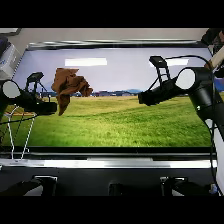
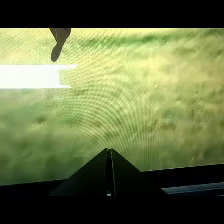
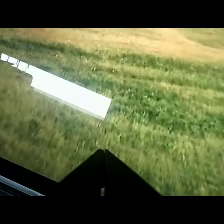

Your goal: Fold the clothes and pants, and hang the long-sleeved shirts on hangers.

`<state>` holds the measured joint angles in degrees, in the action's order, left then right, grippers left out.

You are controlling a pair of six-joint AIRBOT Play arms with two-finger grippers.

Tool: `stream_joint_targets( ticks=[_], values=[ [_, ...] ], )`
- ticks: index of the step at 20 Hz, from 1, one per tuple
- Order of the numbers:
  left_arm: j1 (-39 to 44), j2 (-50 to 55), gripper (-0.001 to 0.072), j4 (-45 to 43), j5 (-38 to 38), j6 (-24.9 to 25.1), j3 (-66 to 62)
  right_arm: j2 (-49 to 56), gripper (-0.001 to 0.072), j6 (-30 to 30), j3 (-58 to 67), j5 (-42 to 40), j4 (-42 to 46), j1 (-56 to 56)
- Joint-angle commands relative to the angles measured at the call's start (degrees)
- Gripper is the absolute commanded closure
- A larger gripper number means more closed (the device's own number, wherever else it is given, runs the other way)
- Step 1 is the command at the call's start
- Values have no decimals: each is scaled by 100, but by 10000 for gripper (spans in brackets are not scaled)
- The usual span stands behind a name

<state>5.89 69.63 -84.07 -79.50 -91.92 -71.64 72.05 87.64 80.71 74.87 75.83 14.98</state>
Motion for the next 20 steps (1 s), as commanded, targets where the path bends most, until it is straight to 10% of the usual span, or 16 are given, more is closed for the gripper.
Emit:
stream_joint_targets(
  ticks=[1, 17, 19, 20],
  values=[
    [2, -4, 684, 0, 0, 2, 2, -4, 680, 0, 4, 2, 0, 4],
    [2, 4, 682, -4, 4, 2, 2, -4, 680, 2, 4, -2, -9, 4],
    [-24, 48, 445, -76, 48, -304, 2, -2, 680, 2, 4, -4, -15, 4],
    [-39, 103, 96, -245, 116, -780, 2, -2, 680, 2, 4, -20, -15, 4]
  ],
)
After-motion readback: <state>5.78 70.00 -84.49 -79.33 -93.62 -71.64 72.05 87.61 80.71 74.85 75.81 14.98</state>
